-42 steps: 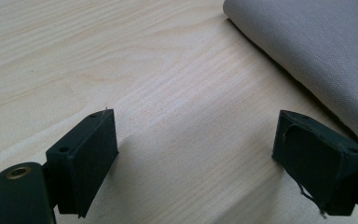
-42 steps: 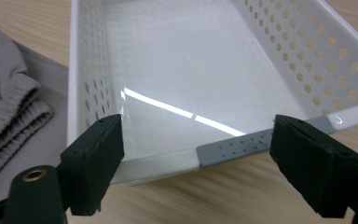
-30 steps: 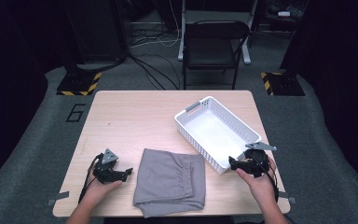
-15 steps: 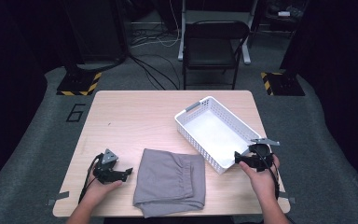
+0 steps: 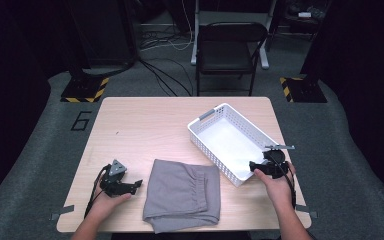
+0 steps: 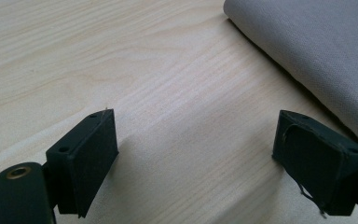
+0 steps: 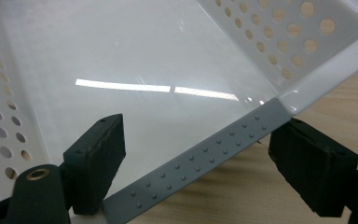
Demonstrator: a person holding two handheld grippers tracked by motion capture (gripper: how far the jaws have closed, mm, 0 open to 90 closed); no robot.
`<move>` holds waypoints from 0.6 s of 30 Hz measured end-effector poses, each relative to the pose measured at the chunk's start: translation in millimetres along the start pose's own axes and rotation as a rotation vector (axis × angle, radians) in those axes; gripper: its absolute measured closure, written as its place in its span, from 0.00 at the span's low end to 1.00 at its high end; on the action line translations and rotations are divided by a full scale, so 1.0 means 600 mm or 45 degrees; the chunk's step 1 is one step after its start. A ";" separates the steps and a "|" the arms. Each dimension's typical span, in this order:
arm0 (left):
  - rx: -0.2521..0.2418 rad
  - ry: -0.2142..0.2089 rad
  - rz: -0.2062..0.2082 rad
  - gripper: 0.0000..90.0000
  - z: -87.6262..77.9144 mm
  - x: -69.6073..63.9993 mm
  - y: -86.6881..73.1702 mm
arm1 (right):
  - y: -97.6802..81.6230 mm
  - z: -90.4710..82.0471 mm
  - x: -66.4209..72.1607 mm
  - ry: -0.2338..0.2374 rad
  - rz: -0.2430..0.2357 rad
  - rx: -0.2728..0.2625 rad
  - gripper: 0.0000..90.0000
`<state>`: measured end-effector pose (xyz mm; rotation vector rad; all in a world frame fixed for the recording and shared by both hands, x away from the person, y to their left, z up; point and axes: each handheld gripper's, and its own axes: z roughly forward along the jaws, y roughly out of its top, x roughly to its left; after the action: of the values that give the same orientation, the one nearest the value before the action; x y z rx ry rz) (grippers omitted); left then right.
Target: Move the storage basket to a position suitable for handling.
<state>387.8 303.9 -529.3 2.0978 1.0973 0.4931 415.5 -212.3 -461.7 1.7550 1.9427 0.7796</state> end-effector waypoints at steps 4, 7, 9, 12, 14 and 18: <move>-0.007 0.006 -0.005 0.15 0.001 -0.001 0.000 | 0.003 0.004 0.000 -0.018 -0.012 0.004 0.21; -0.008 0.008 0.004 0.15 0.001 0.000 0.000 | 0.013 0.010 -0.005 -0.041 -0.021 -0.002 0.27; -0.014 0.010 -0.007 0.15 0.002 -0.001 0.000 | 0.016 0.012 -0.008 -0.047 -0.018 -0.009 0.29; -0.015 0.010 -0.008 0.15 0.002 -0.001 0.000 | 0.031 0.021 -0.018 -0.050 -0.020 -0.008 0.36; -0.014 0.010 -0.007 0.15 0.002 -0.001 0.000 | 0.035 0.023 -0.019 -0.053 -0.024 -0.004 0.37; -0.014 0.010 -0.008 0.15 0.002 -0.001 0.000 | 0.057 0.035 -0.021 -0.051 -0.060 0.021 0.43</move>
<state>388.1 303.0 -530.2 2.0838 1.1027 0.5042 456.5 -220.5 -456.8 1.7142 1.9620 0.7086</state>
